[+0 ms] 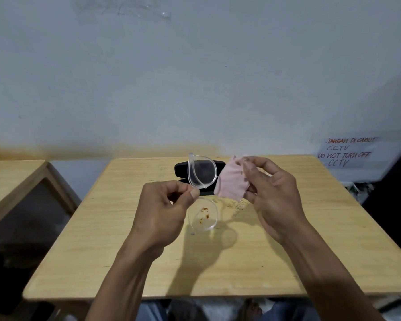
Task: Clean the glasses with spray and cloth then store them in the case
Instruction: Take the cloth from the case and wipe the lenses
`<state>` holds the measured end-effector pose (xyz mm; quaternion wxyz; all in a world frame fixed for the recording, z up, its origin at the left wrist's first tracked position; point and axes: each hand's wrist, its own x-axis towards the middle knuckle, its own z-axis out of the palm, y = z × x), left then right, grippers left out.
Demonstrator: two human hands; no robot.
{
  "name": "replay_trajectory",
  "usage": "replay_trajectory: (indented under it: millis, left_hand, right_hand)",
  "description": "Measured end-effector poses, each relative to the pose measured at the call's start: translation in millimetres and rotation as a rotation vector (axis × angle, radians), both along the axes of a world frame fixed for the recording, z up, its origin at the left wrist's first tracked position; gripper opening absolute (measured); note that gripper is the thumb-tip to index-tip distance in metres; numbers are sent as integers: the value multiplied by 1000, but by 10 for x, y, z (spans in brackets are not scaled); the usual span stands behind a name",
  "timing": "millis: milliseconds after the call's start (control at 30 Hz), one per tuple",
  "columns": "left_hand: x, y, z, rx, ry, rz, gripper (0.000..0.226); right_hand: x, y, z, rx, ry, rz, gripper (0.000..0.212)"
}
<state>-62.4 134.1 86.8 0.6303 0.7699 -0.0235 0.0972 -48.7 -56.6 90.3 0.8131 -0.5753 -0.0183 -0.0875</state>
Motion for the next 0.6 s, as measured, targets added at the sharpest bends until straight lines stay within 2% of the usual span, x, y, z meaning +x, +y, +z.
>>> replay_trajectory:
  millis: [167,333,600]
  left_hand:
    - [76,-21,64,-67,11,39,20]
    - [125,-80,125,-97,56,11,15]
    - [137,-181,274,-152,167,24,15]
  right_hand:
    - [-212,59,-126,115,94,66,22]
    - [-293,203,-161,111,85,66,16]
    - [-273,244,-142,160,67,42,18]
